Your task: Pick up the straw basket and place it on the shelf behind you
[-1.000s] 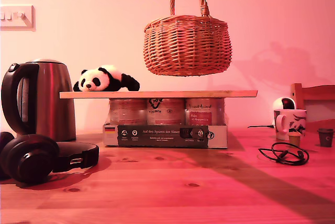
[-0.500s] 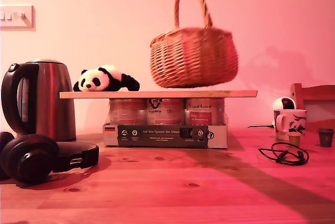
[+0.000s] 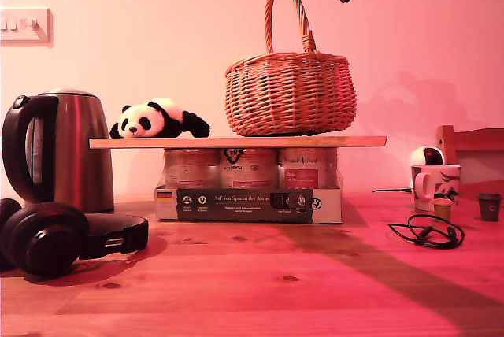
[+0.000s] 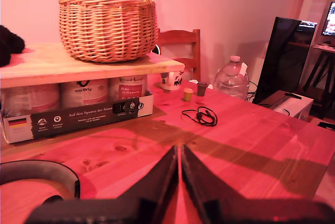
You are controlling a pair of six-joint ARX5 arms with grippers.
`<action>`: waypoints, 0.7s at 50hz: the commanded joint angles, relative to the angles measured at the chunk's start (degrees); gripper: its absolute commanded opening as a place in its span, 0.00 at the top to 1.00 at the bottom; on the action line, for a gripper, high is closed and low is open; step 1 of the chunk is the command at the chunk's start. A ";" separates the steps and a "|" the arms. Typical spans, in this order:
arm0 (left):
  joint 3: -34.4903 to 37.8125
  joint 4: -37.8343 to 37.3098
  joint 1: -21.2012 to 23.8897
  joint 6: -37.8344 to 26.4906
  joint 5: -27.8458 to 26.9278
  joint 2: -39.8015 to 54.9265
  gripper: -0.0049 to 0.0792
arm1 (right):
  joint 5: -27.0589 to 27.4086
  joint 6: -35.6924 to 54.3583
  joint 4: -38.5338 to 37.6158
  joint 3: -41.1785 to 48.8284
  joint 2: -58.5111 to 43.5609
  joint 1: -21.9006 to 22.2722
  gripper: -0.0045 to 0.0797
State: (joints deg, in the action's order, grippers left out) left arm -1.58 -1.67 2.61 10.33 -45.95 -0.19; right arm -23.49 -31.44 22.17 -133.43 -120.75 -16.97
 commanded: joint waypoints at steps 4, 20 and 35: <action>0.39 0.46 0.17 0.15 0.20 -0.55 0.96 | -0.11 0.42 2.01 -1.73 2.40 -0.24 0.79; 0.39 0.46 0.17 0.17 0.46 -0.55 0.96 | -0.22 3.08 6.32 -1.75 2.40 -0.22 0.57; 0.39 0.46 0.17 0.17 0.59 -0.55 0.96 | -0.66 6.03 6.78 -5.84 2.86 -0.09 0.52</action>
State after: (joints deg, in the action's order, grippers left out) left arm -1.58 -1.67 2.61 10.35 -45.36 -0.19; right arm -23.66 -25.80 29.36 -136.11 -120.11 -16.95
